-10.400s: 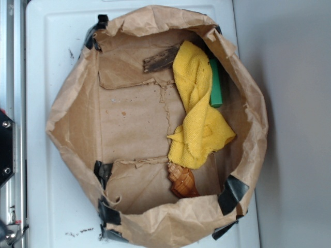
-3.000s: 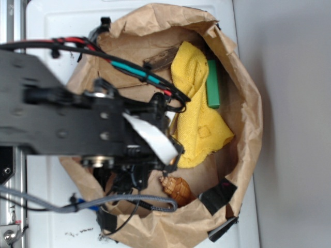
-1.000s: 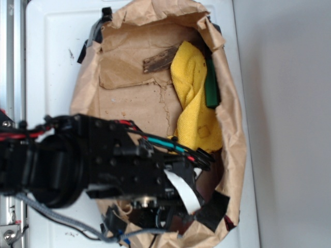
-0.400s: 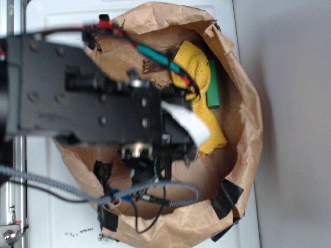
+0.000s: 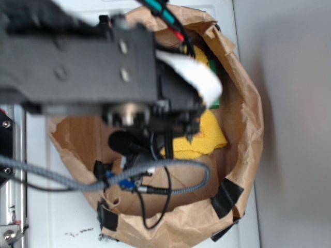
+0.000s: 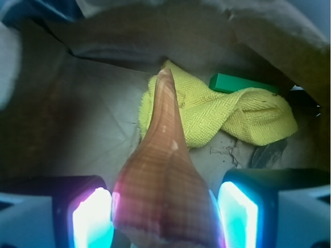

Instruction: Grab the shell.

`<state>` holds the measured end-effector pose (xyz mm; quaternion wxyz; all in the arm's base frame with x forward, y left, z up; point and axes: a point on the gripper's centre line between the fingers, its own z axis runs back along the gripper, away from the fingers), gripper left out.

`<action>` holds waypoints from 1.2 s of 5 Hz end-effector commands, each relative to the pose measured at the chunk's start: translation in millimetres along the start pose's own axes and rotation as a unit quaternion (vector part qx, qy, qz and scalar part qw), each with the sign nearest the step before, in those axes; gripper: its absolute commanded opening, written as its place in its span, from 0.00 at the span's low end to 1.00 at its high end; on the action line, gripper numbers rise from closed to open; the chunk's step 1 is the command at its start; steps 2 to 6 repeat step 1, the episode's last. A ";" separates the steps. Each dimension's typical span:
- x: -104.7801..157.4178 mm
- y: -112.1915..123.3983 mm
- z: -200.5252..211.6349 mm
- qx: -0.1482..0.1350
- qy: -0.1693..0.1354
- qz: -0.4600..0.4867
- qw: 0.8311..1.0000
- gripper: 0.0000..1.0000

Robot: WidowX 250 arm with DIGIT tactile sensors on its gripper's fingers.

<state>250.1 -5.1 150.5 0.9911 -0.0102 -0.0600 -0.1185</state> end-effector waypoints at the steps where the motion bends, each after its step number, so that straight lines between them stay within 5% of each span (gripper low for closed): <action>1: 1.5 0.5 26.5 0.008 -0.061 0.006 0.998 0.00; 6: 1.5 0.5 26.5 0.008 -0.061 0.006 0.998 0.00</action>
